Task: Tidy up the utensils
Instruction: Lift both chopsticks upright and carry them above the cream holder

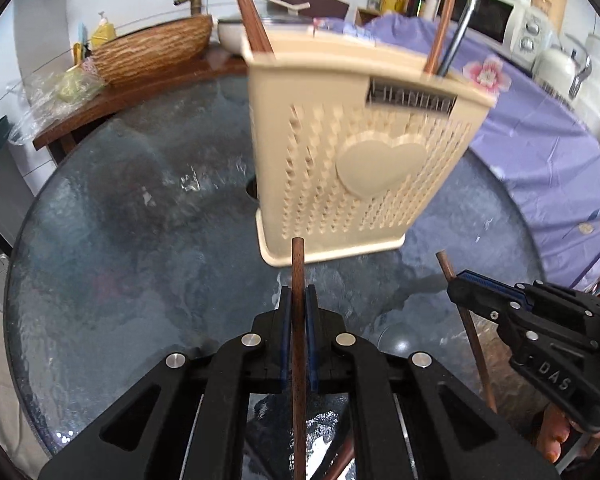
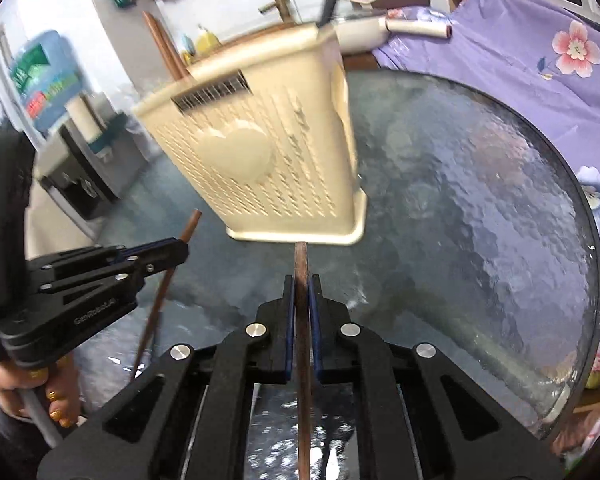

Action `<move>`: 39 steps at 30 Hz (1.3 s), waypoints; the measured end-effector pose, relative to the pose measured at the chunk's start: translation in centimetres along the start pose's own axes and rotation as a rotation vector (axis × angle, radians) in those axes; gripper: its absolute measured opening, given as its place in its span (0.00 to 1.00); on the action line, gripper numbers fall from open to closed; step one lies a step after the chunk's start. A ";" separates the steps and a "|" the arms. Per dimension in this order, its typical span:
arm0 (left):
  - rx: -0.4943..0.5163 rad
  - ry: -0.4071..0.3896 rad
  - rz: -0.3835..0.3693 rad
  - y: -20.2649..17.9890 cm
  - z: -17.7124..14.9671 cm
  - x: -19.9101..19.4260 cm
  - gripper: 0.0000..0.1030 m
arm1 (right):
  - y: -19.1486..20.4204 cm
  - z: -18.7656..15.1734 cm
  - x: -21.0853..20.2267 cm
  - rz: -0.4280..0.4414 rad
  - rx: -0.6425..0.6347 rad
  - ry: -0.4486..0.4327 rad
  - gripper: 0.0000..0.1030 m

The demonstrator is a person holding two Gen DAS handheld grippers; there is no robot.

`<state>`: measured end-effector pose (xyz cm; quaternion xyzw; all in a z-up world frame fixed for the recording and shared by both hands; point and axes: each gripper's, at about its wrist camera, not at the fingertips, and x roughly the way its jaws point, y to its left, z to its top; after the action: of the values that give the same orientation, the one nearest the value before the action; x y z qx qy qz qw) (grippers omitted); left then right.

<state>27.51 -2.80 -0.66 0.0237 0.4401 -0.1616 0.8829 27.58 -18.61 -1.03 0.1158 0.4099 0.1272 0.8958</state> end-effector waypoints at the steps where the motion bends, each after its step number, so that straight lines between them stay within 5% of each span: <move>1: -0.003 -0.011 -0.004 0.2 0.1 -0.6 0.06 | 0.1 0.2 -0.6 0.016 -0.002 -0.015 0.07; 17: -0.012 -0.208 -0.056 -0.4 1.3 -8.8 0.06 | 3.8 2.3 -10.9 0.180 -0.099 -0.214 0.07; 39: 0.015 -0.361 -0.104 -1.8 2.4 -14.8 0.06 | 6.2 4.3 -15.3 0.189 -0.207 -0.300 0.07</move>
<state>20.53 -1.02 12.62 -0.0221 0.2739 -0.2120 0.9378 20.32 -18.18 14.44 0.0786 0.2437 0.2337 0.9380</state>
